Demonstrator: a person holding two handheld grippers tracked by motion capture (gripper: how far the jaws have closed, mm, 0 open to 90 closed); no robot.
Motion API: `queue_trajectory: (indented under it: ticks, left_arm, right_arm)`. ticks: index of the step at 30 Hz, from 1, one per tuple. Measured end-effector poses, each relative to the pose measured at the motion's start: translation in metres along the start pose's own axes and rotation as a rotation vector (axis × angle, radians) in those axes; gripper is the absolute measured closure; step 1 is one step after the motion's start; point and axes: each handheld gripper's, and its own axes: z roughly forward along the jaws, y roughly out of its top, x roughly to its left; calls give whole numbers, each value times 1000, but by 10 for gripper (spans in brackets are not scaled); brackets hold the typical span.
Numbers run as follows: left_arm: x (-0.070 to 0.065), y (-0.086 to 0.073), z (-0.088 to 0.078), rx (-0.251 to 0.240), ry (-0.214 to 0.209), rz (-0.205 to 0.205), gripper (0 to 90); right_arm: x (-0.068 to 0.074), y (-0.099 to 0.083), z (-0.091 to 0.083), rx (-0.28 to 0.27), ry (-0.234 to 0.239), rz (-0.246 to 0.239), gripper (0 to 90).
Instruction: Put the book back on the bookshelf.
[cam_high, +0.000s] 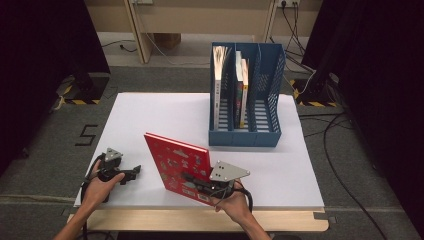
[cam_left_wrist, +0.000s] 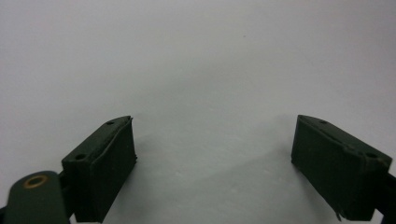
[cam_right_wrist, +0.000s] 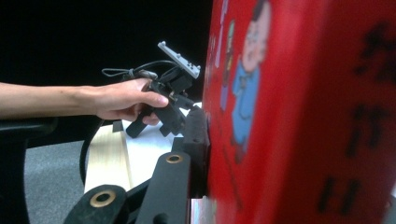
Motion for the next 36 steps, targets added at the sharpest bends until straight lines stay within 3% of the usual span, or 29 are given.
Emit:
queue_trajectory:
  ticks: [5, 8, 13, 19, 36]
  left_arm:
    - [0, 0, 0, 0, 0, 0, 126]
    - [0, 0, 0, 1, 0, 1, 125]
    - [0, 0, 0, 1, 0, 0, 125]
    - [0, 0, 0, -1, -1, 1, 125]
    - [0, 0, 0, -2, -1, 1, 123]
  right_arm:
    - [-5, 5, -2, -1, -47, -19, 793]
    - [-12, 11, -10, -34, -86, -16, 793]
    - [-22, 17, -25, -42, -160, -39, 793]
    - [-34, 16, -38, -52, -224, -24, 793]
    - [-43, 23, -80, -90, -347, 0, 793]
